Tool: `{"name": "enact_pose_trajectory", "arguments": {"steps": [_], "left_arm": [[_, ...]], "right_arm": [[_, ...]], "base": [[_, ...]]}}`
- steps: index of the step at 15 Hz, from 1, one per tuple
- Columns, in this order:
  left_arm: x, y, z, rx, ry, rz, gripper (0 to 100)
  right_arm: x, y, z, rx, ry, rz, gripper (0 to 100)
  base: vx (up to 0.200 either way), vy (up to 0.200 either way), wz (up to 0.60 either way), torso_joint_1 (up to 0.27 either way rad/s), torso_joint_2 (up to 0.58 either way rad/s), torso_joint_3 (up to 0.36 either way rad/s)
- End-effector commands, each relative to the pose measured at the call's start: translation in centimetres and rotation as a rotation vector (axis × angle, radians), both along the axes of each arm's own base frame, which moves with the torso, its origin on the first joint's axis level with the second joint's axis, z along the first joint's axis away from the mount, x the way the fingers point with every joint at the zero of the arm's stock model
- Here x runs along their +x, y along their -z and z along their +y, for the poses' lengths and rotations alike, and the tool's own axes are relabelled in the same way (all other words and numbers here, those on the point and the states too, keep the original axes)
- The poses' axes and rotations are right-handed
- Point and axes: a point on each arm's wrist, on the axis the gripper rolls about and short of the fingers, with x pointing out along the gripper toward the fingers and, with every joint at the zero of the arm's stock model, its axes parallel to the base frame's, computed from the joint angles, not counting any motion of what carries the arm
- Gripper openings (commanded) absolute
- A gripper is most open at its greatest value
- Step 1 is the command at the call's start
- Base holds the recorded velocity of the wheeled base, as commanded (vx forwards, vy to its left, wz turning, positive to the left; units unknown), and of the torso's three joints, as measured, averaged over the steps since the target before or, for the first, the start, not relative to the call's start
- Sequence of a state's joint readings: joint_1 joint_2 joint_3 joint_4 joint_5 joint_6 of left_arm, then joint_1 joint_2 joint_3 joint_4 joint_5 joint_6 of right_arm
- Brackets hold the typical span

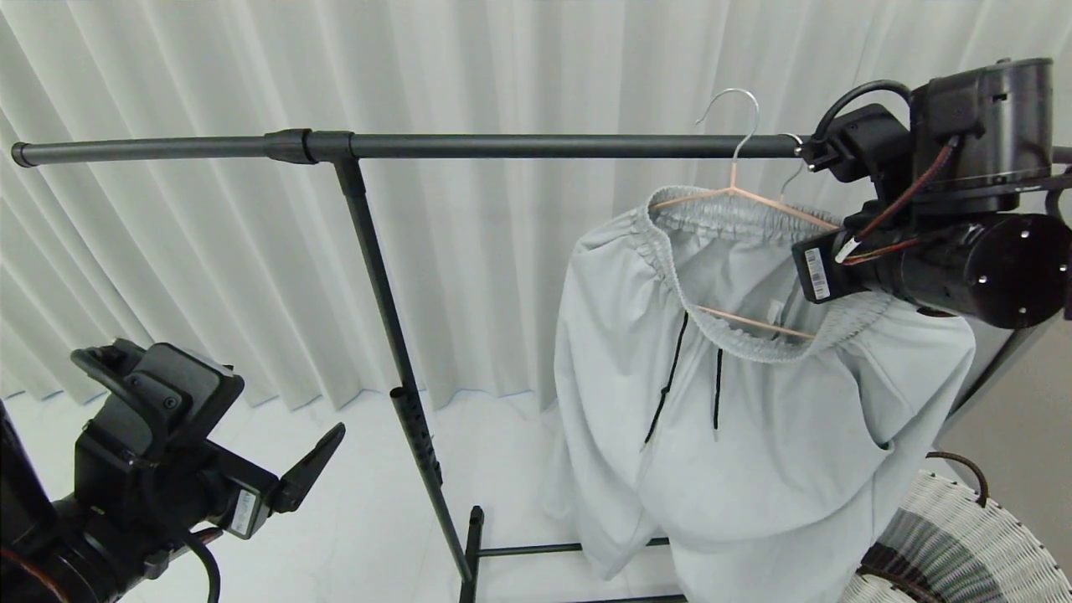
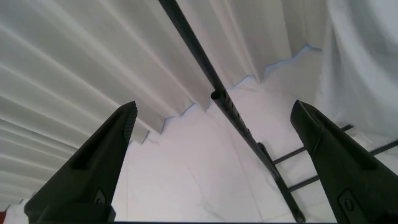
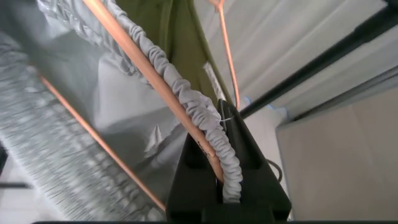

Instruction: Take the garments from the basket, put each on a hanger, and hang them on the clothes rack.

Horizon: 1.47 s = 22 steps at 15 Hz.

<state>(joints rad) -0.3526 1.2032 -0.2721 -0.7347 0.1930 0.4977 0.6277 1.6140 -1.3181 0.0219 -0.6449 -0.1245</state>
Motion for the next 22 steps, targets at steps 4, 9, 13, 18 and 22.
{"name": "enact_pose_trajectory", "arguments": {"steps": [4,9,13,18,22], "left_arm": [[-0.2,-0.3,0.1,-0.005,0.000,-0.016,100],[-0.1,-0.6,0.0,-0.009,0.000,-0.026,100],[-0.1,-0.5,0.0,-0.009,0.000,-0.022,100],[0.0,-0.4,0.0,-0.006,0.000,-0.016,100],[0.0,-0.3,0.0,-0.005,0.000,-0.013,100]], "right_arm": [[3.1,0.7,0.8,-0.021,0.075,0.004,0],[6.0,2.1,1.6,-0.013,0.112,-0.020,0],[7.7,2.6,1.6,-0.015,0.145,-0.023,0],[8.5,2.9,2.2,-0.017,0.143,-0.023,0],[8.0,3.0,3.2,-0.018,0.113,-0.020,0]], "base": [[0.000,0.000,0.00,0.000,0.00,0.000],[0.000,0.000,0.00,0.000,0.00,0.000],[0.000,0.000,0.00,0.000,0.00,0.000],[0.000,0.000,0.00,0.000,0.00,0.000],[0.000,0.000,0.00,0.000,0.00,0.000]]}}
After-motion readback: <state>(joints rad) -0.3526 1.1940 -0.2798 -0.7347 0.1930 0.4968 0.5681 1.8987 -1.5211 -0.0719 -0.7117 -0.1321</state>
